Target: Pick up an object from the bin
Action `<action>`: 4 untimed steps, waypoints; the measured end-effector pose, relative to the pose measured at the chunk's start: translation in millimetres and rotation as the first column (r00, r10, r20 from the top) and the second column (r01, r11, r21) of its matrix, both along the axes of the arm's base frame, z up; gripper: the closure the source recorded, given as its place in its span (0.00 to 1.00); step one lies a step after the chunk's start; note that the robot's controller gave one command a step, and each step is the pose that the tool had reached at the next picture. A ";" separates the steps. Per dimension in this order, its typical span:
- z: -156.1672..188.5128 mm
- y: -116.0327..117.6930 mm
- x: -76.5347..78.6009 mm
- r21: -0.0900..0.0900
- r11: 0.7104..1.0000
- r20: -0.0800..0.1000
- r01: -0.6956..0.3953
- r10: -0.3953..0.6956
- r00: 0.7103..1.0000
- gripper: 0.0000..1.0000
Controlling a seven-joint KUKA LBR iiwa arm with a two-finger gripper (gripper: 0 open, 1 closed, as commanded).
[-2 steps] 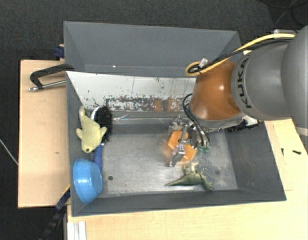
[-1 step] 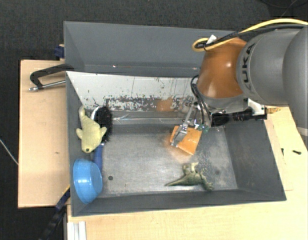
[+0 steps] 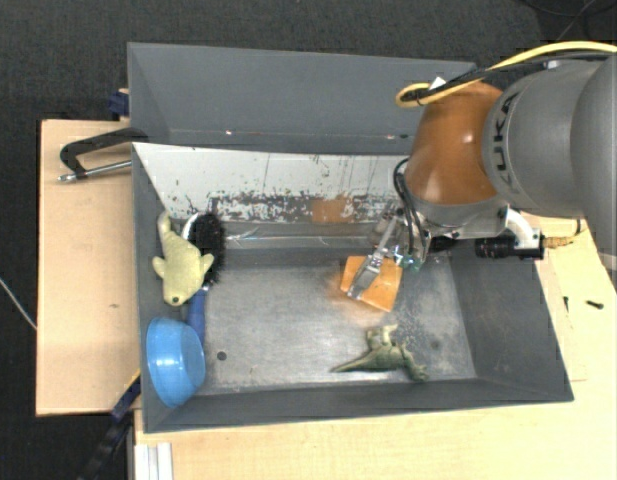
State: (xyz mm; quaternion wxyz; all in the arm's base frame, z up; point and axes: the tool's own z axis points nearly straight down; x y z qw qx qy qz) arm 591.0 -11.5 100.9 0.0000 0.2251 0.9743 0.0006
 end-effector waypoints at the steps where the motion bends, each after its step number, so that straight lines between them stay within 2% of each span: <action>1: -28.1 13.3 6.0 0.001 0.996 0.003 0.092 -0.092 0.996 0.00; 2: -27.1 6.9 -14.9 0.003 0.987 0.013 0.159 -0.159 0.987 0.00; 3: -25.8 6.5 -14.3 0.003 0.987 0.014 0.161 -0.161 0.987 1.00; 4: 71.5 7.4 -11.3 0.002 0.987 0.013 0.158 -0.158 0.987 1.00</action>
Offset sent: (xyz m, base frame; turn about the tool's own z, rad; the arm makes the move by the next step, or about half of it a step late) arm 0.0040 0.0120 -0.0309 0.0947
